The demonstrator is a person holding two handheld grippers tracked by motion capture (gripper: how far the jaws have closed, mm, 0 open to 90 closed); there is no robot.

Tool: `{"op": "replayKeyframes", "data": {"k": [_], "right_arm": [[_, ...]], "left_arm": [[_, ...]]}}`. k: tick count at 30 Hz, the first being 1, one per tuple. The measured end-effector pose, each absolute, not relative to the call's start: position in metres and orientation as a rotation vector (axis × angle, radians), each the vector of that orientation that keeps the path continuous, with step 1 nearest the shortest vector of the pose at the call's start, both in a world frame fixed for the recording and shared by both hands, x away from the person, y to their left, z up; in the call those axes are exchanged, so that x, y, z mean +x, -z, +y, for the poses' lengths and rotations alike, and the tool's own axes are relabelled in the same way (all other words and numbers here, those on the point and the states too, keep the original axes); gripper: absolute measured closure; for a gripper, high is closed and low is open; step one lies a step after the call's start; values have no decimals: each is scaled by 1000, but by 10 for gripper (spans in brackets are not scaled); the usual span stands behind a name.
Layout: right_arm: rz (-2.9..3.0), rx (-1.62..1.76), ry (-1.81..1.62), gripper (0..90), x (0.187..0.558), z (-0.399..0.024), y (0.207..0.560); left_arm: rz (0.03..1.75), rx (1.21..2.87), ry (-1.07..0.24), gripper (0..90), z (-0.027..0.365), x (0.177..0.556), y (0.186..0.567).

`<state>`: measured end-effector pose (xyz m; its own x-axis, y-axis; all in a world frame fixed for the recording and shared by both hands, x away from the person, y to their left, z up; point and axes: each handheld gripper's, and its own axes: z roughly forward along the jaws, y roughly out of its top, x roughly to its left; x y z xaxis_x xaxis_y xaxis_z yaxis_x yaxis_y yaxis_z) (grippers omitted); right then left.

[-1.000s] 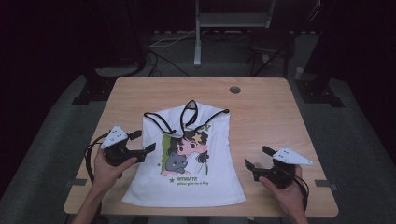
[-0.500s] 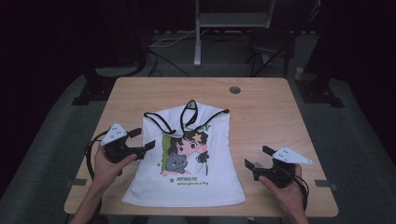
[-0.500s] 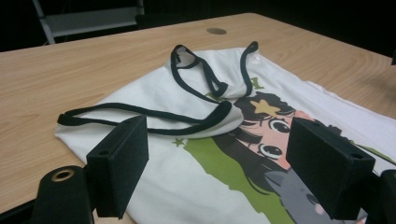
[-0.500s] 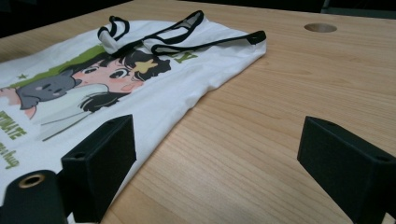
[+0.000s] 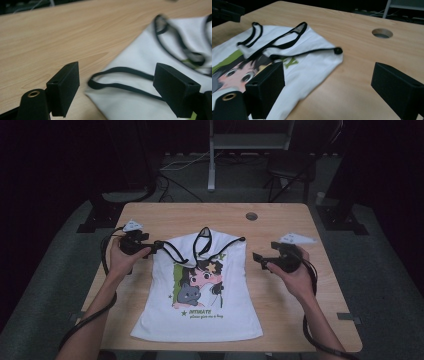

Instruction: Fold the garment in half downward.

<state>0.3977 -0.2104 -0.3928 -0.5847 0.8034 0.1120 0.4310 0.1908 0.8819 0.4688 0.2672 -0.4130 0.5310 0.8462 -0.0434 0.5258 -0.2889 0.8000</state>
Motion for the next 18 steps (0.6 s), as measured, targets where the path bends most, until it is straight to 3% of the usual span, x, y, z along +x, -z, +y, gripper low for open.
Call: {"op": "replayKeyframes", "data": {"k": [8,16,18], "right_arm": [[2185,1202,-1281,157,457,-190,402],[2266,1176,-1186,319,492,-173,419],[2284,1142,-1168,364,495,-169,421]], "left_arm": [[1199,1976,-494,212,271,494,424],[1189,2038,-459,215,273,497,435],[1170,2055,-465,256,272,497,436]]}}
